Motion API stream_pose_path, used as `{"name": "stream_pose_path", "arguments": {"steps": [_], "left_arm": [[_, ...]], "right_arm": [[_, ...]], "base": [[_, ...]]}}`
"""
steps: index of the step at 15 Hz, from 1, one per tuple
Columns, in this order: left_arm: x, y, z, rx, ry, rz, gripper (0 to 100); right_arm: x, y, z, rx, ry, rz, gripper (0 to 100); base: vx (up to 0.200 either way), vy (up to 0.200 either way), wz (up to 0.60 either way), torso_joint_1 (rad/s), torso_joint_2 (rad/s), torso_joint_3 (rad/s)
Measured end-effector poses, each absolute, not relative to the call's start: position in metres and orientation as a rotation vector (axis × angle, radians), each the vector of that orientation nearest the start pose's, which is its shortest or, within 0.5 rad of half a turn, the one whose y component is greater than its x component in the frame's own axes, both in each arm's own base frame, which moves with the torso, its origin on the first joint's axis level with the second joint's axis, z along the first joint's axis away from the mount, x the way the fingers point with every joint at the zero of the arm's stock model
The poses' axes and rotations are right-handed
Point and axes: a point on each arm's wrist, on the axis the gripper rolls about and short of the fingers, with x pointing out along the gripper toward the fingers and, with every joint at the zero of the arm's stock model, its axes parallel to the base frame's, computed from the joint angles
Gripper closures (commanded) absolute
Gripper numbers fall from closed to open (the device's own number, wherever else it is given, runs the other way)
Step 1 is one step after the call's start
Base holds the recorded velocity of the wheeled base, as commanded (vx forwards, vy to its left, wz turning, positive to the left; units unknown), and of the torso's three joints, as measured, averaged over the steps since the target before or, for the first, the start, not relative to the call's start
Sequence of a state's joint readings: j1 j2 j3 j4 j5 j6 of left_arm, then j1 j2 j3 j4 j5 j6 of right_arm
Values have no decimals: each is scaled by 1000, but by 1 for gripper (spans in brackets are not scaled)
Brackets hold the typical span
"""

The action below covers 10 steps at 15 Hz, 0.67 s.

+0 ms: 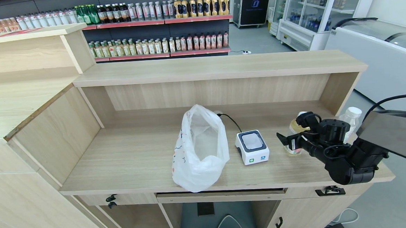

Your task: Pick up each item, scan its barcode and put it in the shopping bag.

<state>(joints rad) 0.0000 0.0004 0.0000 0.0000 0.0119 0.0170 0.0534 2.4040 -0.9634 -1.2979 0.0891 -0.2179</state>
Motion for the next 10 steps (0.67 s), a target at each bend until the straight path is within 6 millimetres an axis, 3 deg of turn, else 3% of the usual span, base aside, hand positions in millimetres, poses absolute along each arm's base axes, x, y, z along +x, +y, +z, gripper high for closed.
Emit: {"name": "stream_pose_path", "arguments": {"steps": [7,8,10], "left_arm": [[-23,0,75,17,1,11,100],[-23,0,75,17,1,11,100],[-23,0,75,16,1,11,100]], "right_arm": [[430,32,14,-215,113,177,0],[430,30,14,-215,115,173,100],[430,25,15,-215,117,161,100]], "base": [[0,0,0,0,0,0],[0,0,0,0,0,0],[0,0,0,0,0,0]]}}
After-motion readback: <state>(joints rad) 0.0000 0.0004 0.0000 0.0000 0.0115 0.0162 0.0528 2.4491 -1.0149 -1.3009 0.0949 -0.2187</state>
